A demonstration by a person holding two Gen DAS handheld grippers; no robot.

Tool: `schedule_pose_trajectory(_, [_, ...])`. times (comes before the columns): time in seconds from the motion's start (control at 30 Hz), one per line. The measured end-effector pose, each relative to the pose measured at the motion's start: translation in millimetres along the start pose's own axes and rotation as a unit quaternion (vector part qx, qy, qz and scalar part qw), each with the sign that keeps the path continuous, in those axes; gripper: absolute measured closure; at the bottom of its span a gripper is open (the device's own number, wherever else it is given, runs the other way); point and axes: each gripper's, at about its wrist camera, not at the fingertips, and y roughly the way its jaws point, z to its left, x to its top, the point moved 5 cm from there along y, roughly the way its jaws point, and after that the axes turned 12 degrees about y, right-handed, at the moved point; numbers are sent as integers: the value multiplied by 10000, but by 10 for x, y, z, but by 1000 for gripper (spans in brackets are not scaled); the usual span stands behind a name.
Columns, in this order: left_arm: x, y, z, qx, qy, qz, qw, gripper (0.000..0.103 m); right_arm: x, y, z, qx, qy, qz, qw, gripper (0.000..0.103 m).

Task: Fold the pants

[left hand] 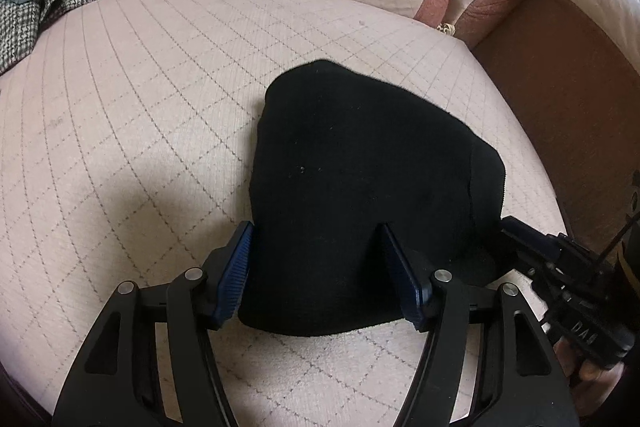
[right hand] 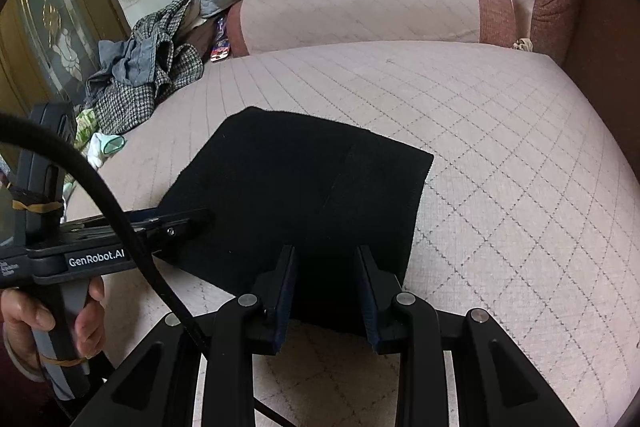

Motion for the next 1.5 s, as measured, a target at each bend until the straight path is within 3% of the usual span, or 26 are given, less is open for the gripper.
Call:
schedule_pose_trajectory(0.27, [35,-106,5,120,1,-118,9999,39,105,-188,-48,22,210,-229,9995,68])
schedule_pose_trajectory(0.33, [52,-130,11,170,38,-158,9997,39,126,-199,-89,-34,304,-280,9991,59])
schedule_pose_trajectory(0.4, [87,-142,30,168,17,-202,9997,39,142,-198,-130,-40,425,-290,9987,56])
schedule_pose_trajectory(0.73, [237,-75,53,-130,-97,-100,9998,39,267,-56,-167,-84,597,-255,9979,56])
schedule_pose_trajectory(0.9, [261,21,79,-170,-207,8,9996,39,394,183,-326,-54,1011,-176,9947,56])
schedule_pose_trajectory(1.0, [250,47,72,-136,-194,42,9997,39,418,243,-334,9,929,-207,9955,95])
schedule_pose_trajectory(1.2, [282,83,91,-120,-217,-54,9997,39,418,97,-307,-419,458,-464,9970,100])
schedule_pose_trajectory(1.37, [276,175,68,-25,-153,-27,9999,39,362,259,-355,-597,375,-211,9973,100])
schedule_pose_trajectory(1.5, [277,136,82,-51,-157,-18,9999,39,427,156,-353,-474,496,-241,9974,100])
